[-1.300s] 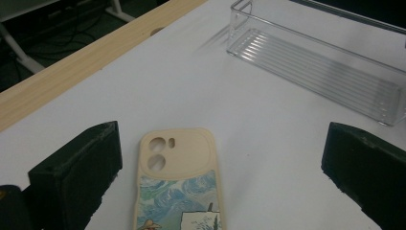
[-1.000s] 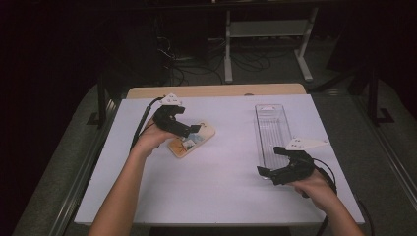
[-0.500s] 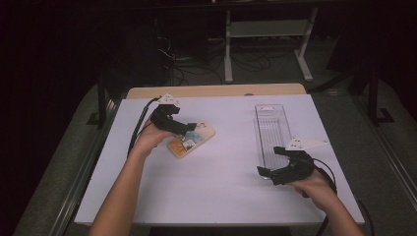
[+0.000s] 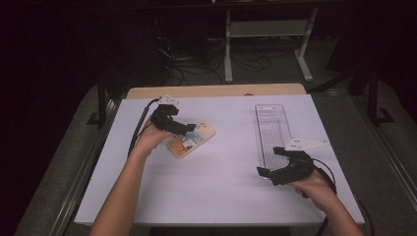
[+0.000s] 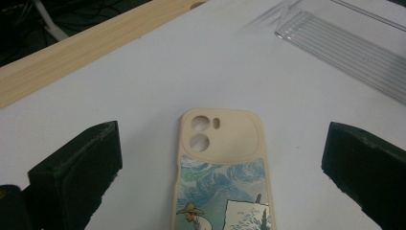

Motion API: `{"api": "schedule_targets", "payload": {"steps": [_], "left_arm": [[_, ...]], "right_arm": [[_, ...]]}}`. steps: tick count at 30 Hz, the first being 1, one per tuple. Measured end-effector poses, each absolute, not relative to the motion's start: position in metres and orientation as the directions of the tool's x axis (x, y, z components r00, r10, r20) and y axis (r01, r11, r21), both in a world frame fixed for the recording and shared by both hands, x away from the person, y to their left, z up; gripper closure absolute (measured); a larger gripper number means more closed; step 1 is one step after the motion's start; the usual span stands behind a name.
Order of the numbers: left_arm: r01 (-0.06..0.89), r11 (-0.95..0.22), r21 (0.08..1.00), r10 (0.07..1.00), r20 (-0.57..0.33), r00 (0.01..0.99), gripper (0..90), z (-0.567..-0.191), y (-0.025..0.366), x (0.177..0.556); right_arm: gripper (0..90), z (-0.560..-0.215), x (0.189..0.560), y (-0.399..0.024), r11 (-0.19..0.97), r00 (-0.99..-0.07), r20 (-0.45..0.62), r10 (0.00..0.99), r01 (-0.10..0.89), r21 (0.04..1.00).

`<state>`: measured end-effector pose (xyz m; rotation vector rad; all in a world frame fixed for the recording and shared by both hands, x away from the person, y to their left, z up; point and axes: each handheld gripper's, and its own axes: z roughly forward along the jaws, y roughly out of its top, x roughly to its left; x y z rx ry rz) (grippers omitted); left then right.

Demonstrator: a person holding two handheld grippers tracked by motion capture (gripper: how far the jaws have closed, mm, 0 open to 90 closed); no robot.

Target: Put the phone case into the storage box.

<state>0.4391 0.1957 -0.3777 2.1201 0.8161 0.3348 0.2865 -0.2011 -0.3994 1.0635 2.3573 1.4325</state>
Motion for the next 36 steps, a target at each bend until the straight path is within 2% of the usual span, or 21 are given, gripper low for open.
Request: {"api": "schedule_targets", "payload": {"steps": [9,36], "left_arm": [[0.426,-0.477,0.768,0.645,-0.023,0.764,0.0,-0.381,0.194,0.440],[0.463,-0.491,0.738,0.646,-0.047,0.762,0.0,-0.400,0.197,0.440]], "right_arm": [[0.7,-0.400,0.287,-0.201,0.281,-0.728,0.196,0.657,0.477,0.832],[0.6,-0.400,0.286,-0.201,0.284,-0.729,0.194,0.656,0.477,0.832]]}}
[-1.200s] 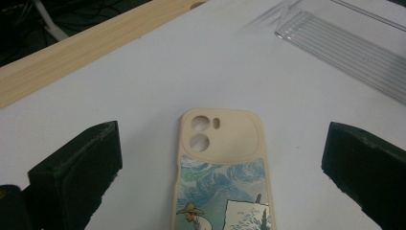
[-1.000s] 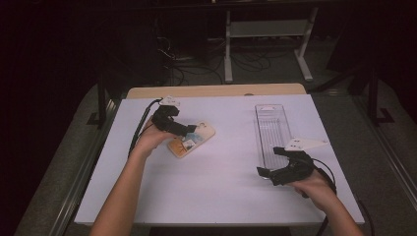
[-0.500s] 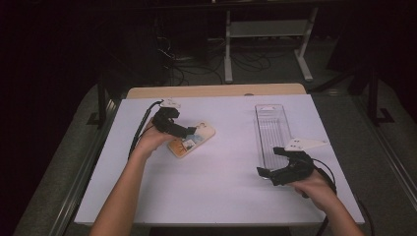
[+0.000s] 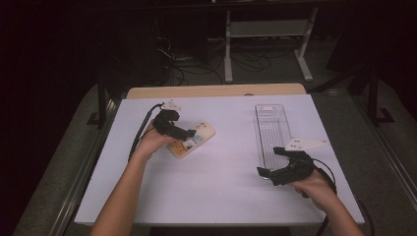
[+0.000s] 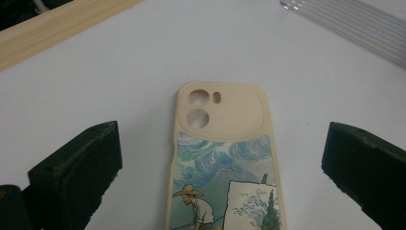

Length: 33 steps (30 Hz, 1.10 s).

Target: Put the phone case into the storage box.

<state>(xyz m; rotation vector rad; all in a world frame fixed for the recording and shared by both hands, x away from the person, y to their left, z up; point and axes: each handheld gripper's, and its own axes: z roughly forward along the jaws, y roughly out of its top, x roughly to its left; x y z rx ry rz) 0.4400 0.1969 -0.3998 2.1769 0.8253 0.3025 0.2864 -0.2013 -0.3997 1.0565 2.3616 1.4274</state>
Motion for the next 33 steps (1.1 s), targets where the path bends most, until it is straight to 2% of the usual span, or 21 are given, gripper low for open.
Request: {"api": "schedule_targets", "payload": {"steps": [33], "left_arm": [[0.487,-0.536,0.690,0.639,-0.046,0.768,0.0,-0.428,0.190,0.439]], "right_arm": [[0.6,-0.400,0.286,-0.200,0.293,-0.730,0.190,0.656,0.478,0.828]]}}
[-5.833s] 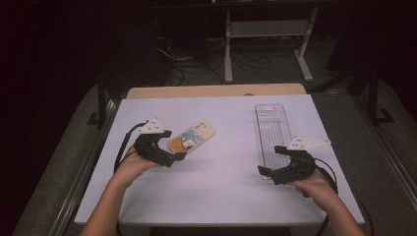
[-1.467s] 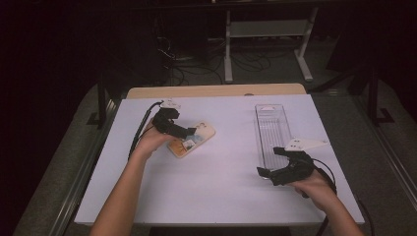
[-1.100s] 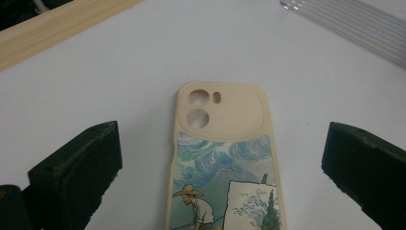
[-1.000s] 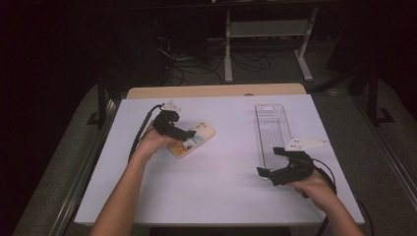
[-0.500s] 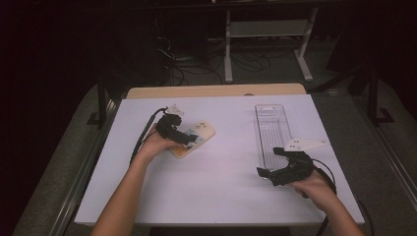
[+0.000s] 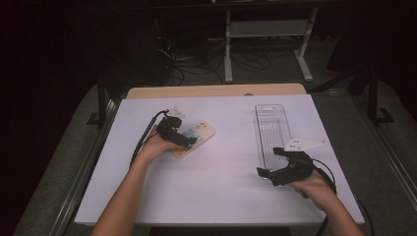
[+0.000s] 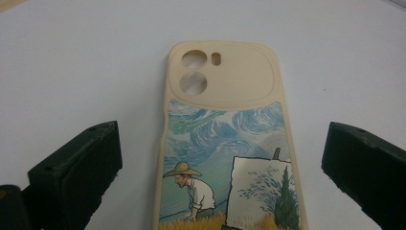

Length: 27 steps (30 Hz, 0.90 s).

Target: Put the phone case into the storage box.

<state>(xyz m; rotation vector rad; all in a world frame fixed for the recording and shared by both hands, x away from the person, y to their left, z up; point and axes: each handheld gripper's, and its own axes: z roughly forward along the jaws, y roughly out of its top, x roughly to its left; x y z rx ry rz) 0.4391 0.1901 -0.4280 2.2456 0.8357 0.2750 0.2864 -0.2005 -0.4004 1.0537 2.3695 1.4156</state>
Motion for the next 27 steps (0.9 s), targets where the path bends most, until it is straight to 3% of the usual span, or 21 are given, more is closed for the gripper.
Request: {"api": "schedule_targets", "payload": {"steps": [27], "left_arm": [[0.493,-0.600,0.630,0.616,-0.030,0.788,0.0,-0.445,0.178,0.439]], "right_arm": [[0.7,-0.401,0.286,-0.200,0.296,-0.730,0.190,0.656,0.480,0.826]]}}
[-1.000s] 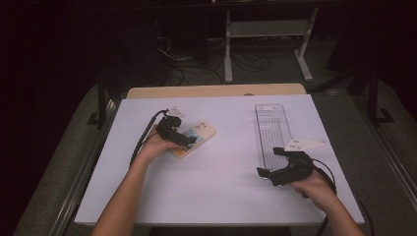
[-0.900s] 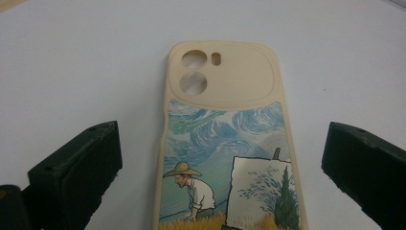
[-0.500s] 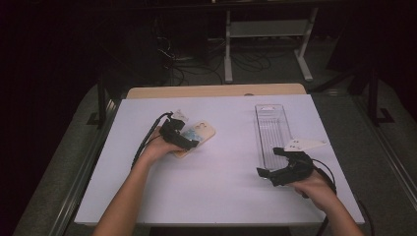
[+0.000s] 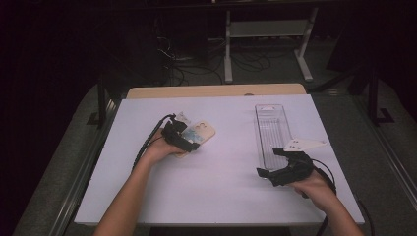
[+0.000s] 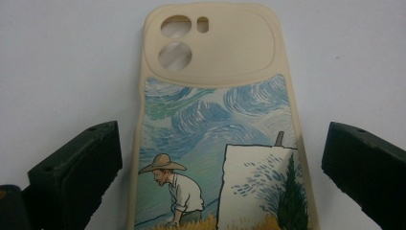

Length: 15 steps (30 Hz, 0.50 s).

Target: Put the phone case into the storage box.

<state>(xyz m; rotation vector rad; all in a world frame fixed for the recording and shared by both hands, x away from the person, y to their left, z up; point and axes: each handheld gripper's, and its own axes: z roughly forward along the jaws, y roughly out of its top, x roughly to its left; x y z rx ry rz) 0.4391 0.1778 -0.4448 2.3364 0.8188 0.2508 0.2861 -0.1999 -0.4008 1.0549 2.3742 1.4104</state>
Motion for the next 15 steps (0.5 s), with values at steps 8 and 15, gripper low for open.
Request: {"api": "schedule_targets", "payload": {"steps": [8,15], "left_arm": [[0.491,-0.608,0.624,0.613,-0.025,0.790,0.0,-0.4480,0.1760,0.4399],[0.490,-0.614,0.619,0.609,-0.024,0.793,0.0,-0.4491,0.1768,0.4403]], "right_arm": [[0.6,-0.4008,0.2860,-0.1998,0.296,-0.730,0.189,0.656,0.480,0.826],[0.6,-0.4009,0.2860,-0.1998,0.297,-0.731,0.188,0.656,0.479,0.826]]}}
